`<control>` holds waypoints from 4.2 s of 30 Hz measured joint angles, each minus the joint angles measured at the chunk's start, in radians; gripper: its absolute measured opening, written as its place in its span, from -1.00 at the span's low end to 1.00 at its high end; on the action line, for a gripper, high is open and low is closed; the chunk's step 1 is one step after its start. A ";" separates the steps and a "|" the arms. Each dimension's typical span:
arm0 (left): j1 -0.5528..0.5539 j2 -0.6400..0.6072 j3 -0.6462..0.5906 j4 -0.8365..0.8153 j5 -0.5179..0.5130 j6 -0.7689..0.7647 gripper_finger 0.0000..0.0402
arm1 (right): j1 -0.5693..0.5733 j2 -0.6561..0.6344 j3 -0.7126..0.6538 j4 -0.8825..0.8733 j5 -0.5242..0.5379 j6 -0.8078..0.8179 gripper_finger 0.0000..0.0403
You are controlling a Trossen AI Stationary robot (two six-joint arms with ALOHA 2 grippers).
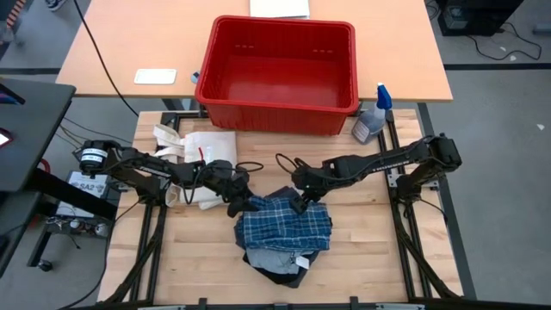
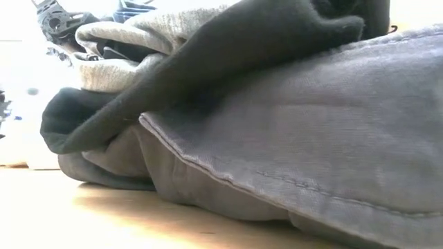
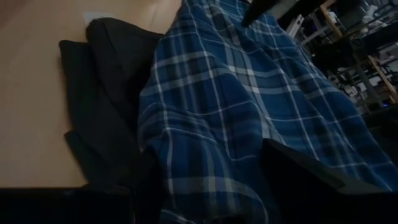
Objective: Sort clothes
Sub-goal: Adjust the blue pants on top of the stacked clothes
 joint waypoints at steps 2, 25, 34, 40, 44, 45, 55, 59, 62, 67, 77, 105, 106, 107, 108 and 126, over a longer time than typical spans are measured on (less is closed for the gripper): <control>0.000 0.000 0.000 0.000 -0.008 0.000 0.27 | -0.009 0.000 0.000 0.006 -0.013 -0.020 0.72; 0.003 0.000 0.000 0.052 -0.086 -0.199 0.27 | 0.060 -0.003 -0.018 0.118 -0.169 -0.320 0.72; -0.021 -0.001 0.000 0.183 0.207 -0.232 0.27 | 0.128 0.000 -0.037 0.093 0.050 -0.340 0.72; -0.024 -0.005 0.000 0.223 0.298 -0.315 0.27 | 0.124 0.000 -0.046 0.094 0.107 -0.381 0.72; 0.009 -0.066 0.000 0.236 0.343 -0.368 0.27 | 0.121 0.000 -0.046 0.093 0.112 -0.377 0.72; 0.015 -0.090 0.000 0.227 0.341 -0.366 0.27 | 0.120 0.000 -0.046 0.094 0.112 -0.372 0.72; 0.022 -0.284 0.000 -0.175 0.058 -0.052 0.26 | 0.099 0.000 -0.046 0.096 0.108 -0.302 0.72; 0.007 -0.354 0.000 -0.390 -0.054 0.002 0.26 | 0.093 0.000 -0.046 0.093 0.112 -0.268 0.72; -0.024 -0.405 0.000 -0.479 -0.060 -0.078 0.26 | 0.093 0.000 -0.046 0.085 0.119 -0.241 0.72; -0.173 -0.435 0.000 -0.511 -0.035 -0.408 0.26 | 0.093 0.000 -0.046 0.077 0.119 -0.221 0.72; -0.534 -0.357 0.000 -0.489 -0.497 -0.966 0.28 | 0.093 0.000 -0.046 0.090 0.115 -0.302 0.72; -0.475 0.101 -0.001 0.543 -0.538 -0.807 0.39 | 0.092 0.000 -0.046 0.095 0.112 -0.356 0.72; -0.475 0.101 0.001 0.533 -0.531 -0.809 0.38 | 0.092 0.000 -0.046 0.096 0.112 -0.355 0.72; -0.475 0.101 0.006 0.510 -0.523 -0.811 0.36 | 0.092 0.000 -0.046 0.096 0.112 -0.353 0.72; -0.475 0.101 0.009 0.480 -0.520 -0.818 0.34 | 0.092 0.000 -0.046 0.096 0.112 -0.353 0.72; -0.537 0.075 0.013 0.270 -0.420 -0.838 0.30 | 0.095 -0.002 0.009 -0.033 0.025 -0.330 0.72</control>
